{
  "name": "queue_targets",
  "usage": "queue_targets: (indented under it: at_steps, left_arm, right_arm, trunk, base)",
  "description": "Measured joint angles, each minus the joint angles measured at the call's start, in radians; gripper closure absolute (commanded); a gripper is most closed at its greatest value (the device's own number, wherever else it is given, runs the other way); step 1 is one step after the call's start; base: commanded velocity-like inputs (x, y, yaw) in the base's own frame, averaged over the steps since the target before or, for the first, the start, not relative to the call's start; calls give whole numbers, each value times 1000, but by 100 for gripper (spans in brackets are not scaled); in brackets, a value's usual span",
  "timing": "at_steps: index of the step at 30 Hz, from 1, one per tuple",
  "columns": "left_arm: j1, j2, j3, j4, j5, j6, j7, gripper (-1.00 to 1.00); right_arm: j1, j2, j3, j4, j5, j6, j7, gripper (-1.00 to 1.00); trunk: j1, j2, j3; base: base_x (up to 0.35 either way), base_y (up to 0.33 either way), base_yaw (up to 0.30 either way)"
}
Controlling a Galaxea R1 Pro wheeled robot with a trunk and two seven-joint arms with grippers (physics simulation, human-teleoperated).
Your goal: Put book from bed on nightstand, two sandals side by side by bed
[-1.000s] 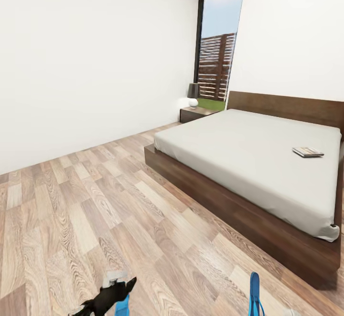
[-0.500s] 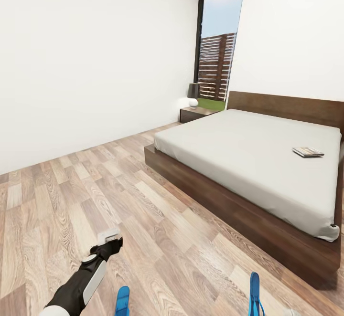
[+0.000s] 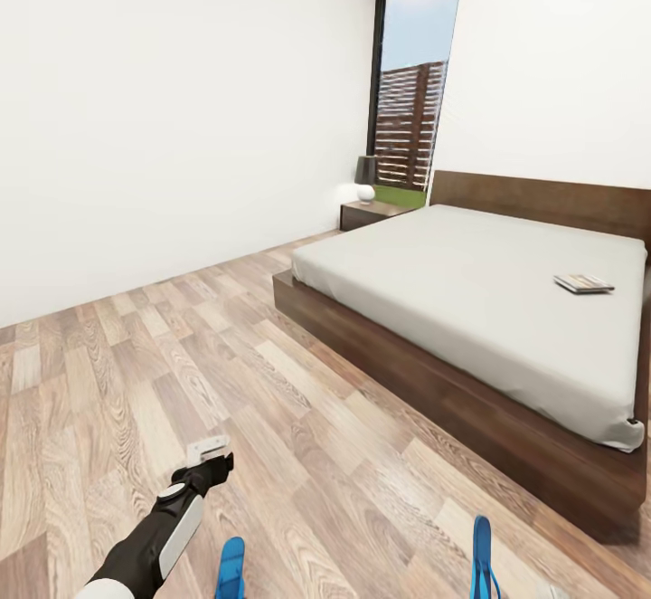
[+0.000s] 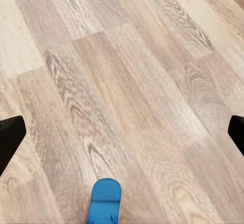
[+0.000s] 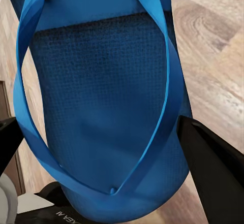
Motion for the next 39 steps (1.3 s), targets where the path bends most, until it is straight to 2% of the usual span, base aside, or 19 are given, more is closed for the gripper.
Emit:
queue_targets:
  at_steps: [5, 9, 11, 14, 18, 24, 27, 33, 39]
  left_arm:
    - [0, -9, -18, 1, 0, 1, 0, -100]
    - [0, -14, -76, 5, 0, 1, 0, -100]
    - [0, -14, -118, 8, 2, 2, -1, -100]
    - [0, -11, -156, 10, 3, 24, -5, -100]
    - [0, -8, -165, 9, 2, 65, -19, -100]
    - [0, -4, -167, 9, 2, 109, -157, -100]
    - [0, -2, -166, 9, 4, 146, -184, -100]
    - [-3, 1, -162, 1, 5, 300, -200, -100]
    - [-5, 3, -158, 0, 1, 326, -169, -100]
  right_arm:
    - [0, -1, -1, 0, 0, 0, 0, 100]
    - [0, -1, -1, 0, 0, 0, 0, 100]
    - [0, -1, -1, 0, 0, 0, 0, 100]
    - [0, -2, -2, 0, 0, 0, 0, 100]
    - [0, -2, -2, 0, 0, 0, 0, 100]
    - [0, -2, -2, 0, 0, 0, 0, 100]
    - [0, -2, -2, 0, 0, 0, 0, 100]
    - [0, -2, -2, 0, 0, 0, 0, 100]
    - [0, -2, -1, 0, 0, 0, 0, 100]
  trunk:
    - [19, -35, -16]
    - [35, -63, -28]
    - [42, -77, -34]
    - [42, -77, -35]
    - [42, -77, -35]
    - [42, -77, -35]
    - [42, -77, -35]
    - [42, -77, -35]
    - [61, -112, -50]
  base:
    - [0, 0, 0]
    - [0, 0, 0]
    - [0, 0, 0]
    - [0, 0, 0]
    - [0, 0, 0]
    - [0, 0, 0]
    - [0, 0, 0]
    - [0, 0, 0]
    - [0, 0, 0]
